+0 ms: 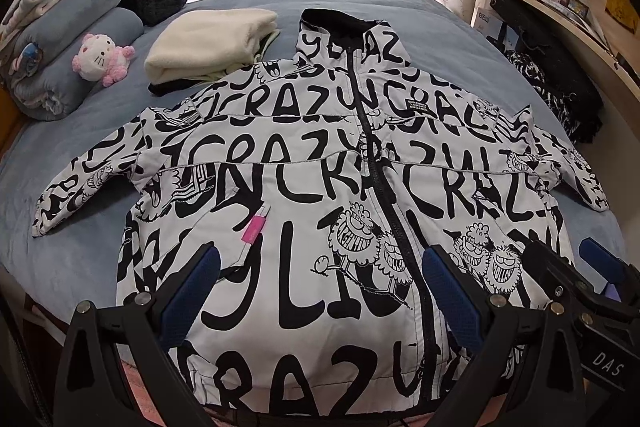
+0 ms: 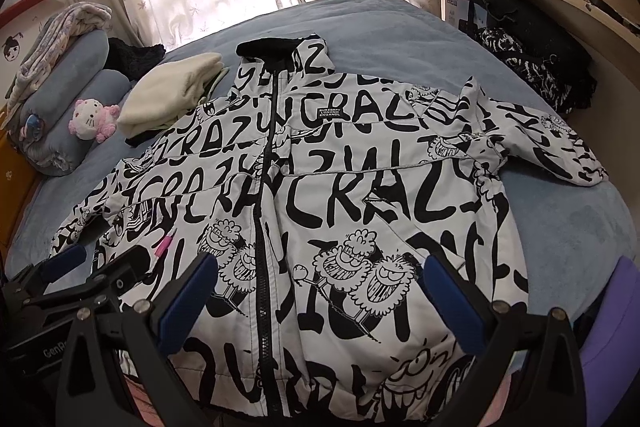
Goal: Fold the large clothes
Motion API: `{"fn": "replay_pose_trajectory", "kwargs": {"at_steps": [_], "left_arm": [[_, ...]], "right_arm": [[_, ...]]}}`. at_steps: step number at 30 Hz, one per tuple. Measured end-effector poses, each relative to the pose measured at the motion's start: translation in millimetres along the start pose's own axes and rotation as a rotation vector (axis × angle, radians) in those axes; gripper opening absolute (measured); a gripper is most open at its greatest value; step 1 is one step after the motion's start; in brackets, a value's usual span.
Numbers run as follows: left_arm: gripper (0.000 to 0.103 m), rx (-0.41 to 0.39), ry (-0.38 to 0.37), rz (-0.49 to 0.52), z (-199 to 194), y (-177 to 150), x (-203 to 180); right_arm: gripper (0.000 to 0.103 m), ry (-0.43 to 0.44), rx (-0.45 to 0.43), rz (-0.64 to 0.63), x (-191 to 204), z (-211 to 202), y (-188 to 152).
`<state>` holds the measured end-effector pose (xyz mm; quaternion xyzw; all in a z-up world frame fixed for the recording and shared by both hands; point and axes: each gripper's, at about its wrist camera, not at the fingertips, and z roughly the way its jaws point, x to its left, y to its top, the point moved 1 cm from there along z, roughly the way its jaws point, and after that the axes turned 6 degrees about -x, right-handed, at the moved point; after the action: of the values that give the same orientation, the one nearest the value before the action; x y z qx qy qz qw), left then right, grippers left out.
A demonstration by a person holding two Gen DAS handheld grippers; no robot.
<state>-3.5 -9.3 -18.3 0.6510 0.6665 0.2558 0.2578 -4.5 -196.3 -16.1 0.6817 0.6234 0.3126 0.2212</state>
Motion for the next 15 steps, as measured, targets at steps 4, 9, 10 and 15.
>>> {"fn": "replay_pose_trajectory", "kwargs": {"at_steps": [4, 9, 10, 15], "left_arm": [[0.100, -0.003, -0.004, -0.002, 1.5, 11.5, 1.2], [0.100, -0.013, 0.004, -0.009, 2.4, 18.7, -1.4], [0.100, -0.011, 0.002, -0.007, 3.3, 21.2, -1.1], [0.100, -0.021, -0.005, 0.005, 4.2, 30.6, -7.1]], "right_arm": [[0.103, -0.008, -0.003, -0.027, 0.3, -1.8, 7.1], [0.103, 0.006, -0.023, -0.034, -2.5, -4.2, 19.3], [0.103, 0.002, -0.029, -0.039, -2.9, -5.1, 21.6], [0.103, 0.017, -0.061, -0.049, -7.8, -8.9, 32.6]]}}
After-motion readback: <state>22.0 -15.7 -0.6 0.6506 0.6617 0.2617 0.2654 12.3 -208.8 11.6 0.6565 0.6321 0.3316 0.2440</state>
